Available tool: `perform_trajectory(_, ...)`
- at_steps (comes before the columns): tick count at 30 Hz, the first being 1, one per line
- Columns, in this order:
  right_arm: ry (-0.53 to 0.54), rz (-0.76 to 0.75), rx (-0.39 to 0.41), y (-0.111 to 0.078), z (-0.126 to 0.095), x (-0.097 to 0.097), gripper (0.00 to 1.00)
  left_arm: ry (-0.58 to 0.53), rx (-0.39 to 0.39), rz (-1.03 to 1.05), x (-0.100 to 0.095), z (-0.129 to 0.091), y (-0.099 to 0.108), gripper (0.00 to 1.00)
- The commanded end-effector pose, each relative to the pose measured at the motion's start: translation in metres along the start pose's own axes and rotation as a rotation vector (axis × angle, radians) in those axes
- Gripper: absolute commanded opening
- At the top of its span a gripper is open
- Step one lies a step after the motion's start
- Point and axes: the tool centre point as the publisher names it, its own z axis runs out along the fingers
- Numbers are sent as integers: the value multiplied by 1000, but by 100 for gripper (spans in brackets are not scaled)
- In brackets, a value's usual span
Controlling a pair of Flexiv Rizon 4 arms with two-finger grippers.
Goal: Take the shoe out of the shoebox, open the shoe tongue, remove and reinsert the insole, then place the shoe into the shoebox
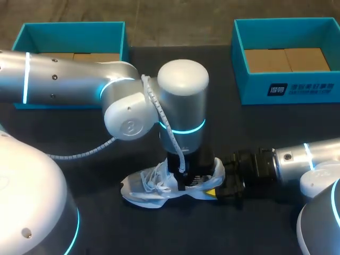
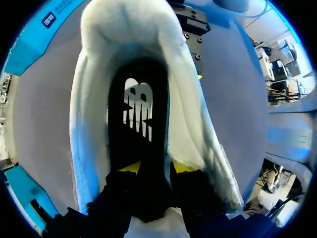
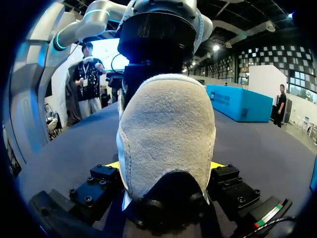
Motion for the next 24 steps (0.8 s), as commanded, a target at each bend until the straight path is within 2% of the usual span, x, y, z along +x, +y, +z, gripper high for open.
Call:
perform_trajectory(1,0,1,4,0,1,0,0,-60,-14,-16,-2,7,-3,35)
perform_trajectory(6,0,1,4,0,1,0,0,-124,-28,-45,-12,8,-4,33)
perform_trajectory(10,0,1,4,0,1,0,0,-145,-40,-56,-18,9,-4,26)
perform_trajectory(11,0,1,4,0,1,0,0,-158,-45,-65,-20,9,-4,21)
perform_trajectory(13,0,1,4,0,1,0,0,-154,-44,-68,-23,9,-4,4)
perform_trajectory(14,0,1,4,0,1,0,0,-154,-42,-73,-24,8,-3,0)
perform_trajectory(24,0,1,4,0,1,0,0,-136,-8,-85,-30,-5,2,0)
